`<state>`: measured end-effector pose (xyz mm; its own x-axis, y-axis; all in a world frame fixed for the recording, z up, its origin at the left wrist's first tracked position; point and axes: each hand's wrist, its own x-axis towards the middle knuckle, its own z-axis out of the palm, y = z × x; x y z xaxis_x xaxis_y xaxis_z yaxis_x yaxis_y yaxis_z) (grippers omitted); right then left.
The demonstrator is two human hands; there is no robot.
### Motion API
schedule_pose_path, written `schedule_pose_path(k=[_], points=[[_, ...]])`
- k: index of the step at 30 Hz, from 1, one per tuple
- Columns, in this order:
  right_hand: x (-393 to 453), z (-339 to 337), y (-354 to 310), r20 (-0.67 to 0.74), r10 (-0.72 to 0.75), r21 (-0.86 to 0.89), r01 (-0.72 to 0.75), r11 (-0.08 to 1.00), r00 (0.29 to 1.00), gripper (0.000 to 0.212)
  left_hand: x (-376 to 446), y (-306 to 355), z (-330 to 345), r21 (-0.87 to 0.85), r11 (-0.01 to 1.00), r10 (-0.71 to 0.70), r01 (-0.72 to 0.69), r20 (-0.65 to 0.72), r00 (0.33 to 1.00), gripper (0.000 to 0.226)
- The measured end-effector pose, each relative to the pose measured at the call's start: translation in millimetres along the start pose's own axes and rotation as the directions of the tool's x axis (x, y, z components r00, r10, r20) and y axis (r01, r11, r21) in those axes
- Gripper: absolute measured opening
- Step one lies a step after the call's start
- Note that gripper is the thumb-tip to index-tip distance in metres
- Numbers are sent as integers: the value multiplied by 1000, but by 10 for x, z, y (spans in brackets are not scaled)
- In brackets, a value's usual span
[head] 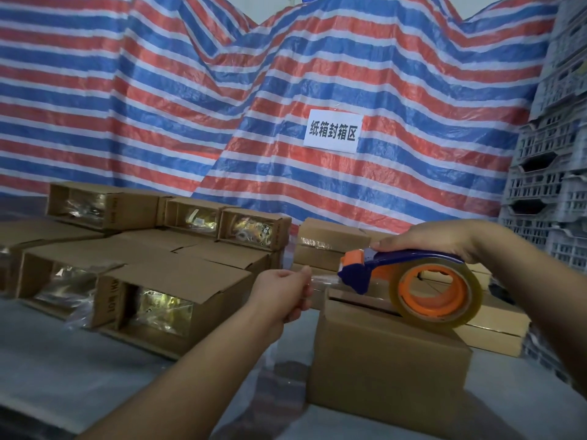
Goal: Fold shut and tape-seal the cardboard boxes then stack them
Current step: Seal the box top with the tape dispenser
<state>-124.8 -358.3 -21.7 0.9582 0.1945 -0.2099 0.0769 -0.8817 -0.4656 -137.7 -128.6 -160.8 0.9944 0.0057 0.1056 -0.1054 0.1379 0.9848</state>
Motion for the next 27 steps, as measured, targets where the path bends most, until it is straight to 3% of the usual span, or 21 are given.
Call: schedule_pose_path(k=[7, 11, 13, 17, 21, 27], points=[[-14, 14, -2, 25, 14, 83, -16, 996, 1000, 71, 45, -41, -10, 117, 988, 107, -101, -52, 993, 22], [-23, 16, -3, 18, 13, 94, -15, 995, 1000, 69, 62, -34, -39, -131, 990, 55, -52, 20, 998, 19], [-26, 13, 6, 15, 4, 96, -5, 995, 1000, 71, 77, -29, -56, -149, 987, 64, -55, 57, 996, 19], [-14, 1, 49, 10, -3, 112, 2, 994, 1000, 75, 81, 11, -103, -121, 991, 73, -60, 106, 992, 19], [6, -10, 65, 13, -8, 128, 6, 992, 1000, 76, 105, 58, -172, 22, 996, 83, -86, 110, 991, 15], [9, 4, 67, 13, -4, 132, 2, 991, 1000, 73, 109, 89, -141, 19, 1000, 10, -12, 100, 995, 17]])
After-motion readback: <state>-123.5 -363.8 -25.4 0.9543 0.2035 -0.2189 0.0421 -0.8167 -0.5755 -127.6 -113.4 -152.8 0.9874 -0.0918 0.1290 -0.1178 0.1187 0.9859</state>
